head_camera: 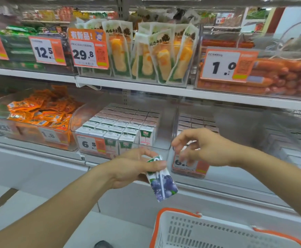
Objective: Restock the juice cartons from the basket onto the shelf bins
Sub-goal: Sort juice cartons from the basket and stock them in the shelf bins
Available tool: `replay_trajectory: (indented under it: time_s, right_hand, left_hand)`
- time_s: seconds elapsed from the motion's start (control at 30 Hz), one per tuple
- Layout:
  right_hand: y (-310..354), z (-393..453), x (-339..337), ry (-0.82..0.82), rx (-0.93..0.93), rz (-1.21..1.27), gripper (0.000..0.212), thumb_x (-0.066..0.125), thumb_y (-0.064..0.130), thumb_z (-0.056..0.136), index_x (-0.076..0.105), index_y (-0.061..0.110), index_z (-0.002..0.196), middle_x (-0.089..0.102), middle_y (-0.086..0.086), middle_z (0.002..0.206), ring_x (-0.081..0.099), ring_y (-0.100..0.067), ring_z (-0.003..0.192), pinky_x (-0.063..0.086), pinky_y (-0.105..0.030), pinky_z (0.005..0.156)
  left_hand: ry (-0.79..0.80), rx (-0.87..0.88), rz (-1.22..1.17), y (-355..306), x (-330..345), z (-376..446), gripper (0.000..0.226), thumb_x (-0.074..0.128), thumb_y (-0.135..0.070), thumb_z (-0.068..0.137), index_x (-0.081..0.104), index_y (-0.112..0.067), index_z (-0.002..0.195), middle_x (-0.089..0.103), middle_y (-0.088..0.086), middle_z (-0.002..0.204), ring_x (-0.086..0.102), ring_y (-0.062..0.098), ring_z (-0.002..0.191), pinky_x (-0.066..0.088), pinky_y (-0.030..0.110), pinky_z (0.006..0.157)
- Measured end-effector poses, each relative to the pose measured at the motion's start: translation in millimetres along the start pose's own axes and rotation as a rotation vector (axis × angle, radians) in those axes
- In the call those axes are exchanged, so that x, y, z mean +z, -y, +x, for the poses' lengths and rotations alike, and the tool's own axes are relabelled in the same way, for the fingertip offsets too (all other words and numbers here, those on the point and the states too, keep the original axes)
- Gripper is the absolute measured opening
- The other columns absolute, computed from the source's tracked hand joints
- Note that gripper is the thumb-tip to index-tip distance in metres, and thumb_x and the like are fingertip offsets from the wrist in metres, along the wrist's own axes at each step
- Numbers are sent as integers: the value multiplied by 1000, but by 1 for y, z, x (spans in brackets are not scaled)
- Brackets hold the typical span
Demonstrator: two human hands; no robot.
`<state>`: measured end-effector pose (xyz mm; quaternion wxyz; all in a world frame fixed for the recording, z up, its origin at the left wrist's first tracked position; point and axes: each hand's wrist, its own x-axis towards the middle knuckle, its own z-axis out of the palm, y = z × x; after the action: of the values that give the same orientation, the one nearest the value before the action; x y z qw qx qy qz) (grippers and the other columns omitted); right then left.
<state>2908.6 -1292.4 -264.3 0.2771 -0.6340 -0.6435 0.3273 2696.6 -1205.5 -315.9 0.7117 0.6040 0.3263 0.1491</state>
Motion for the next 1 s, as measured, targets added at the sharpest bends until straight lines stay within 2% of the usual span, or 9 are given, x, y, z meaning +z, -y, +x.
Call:
replay_trajectory:
  time_s: [0.07,0.13,0.2,0.33,0.47,0.53,0.67,0.9,1.0]
  right_hand:
    - [-16,-24,-4,119,89,250,33,73,9,87,62,12,118,68,-16,113,68,-44,97,54,-57,87]
    - [-28,-44,0,207,109,508,43,68,15,90,54,14,131,65,-18,122,67,-37,105,53,-51,95]
    - [-39,-65,7,228,80,701,50,63,18,92,46,20,139,66,-13,118,65,-26,102,50,-48,99]
    - [-59,-105,10,165,21,935,56,62,11,91,43,17,143,68,-15,103,65,-30,96,49,-51,100]
    - [-87,-139,-1,-121,91,945,60,72,13,81,51,19,137,67,-20,102,66,-30,93,56,-41,86]
    - [-100,-154,-5,-279,138,880,61,79,17,77,54,22,133,66,-21,115,69,-29,95,57,-39,80]
    - [-125,-180,-16,-583,241,635,70,90,24,68,53,29,128,61,-23,118,72,-32,94,61,-41,74]
    - [-158,-242,-73,-464,158,578,81,77,6,83,36,35,146,65,-10,126,67,-26,111,52,-50,99]
    - [-167,-261,-95,-479,78,539,60,69,9,86,48,26,139,66,-18,119,67,-41,106,56,-53,91]
  left_hand:
    - [51,51,-8,-7,15,0,52,83,-24,68,62,-4,111,72,15,95,68,22,80,56,29,68]
    - [52,105,-36,-12,37,4,58,88,-24,67,65,-1,114,73,12,94,67,19,78,55,29,70]
    - [20,157,-56,-16,64,10,62,90,-25,60,66,-3,113,73,10,89,67,18,72,54,30,69]
    - [43,231,22,-21,113,20,53,85,-32,55,68,-11,101,73,7,82,67,17,67,54,31,67]
    - [3,282,313,-18,153,43,54,83,-59,63,69,-33,109,68,0,109,66,16,102,53,39,95]
    - [-38,255,381,-14,178,51,61,80,-68,60,62,-42,112,63,-3,112,64,14,106,52,38,96]
    - [22,206,294,-2,230,64,64,91,-40,63,61,-18,116,72,11,101,72,28,90,58,48,85]
    - [231,174,169,0,279,90,76,88,-33,54,58,-10,121,74,18,103,69,38,97,45,59,99]
    - [297,191,109,-3,299,99,76,88,-20,60,53,-10,127,73,20,106,69,39,100,48,55,99]
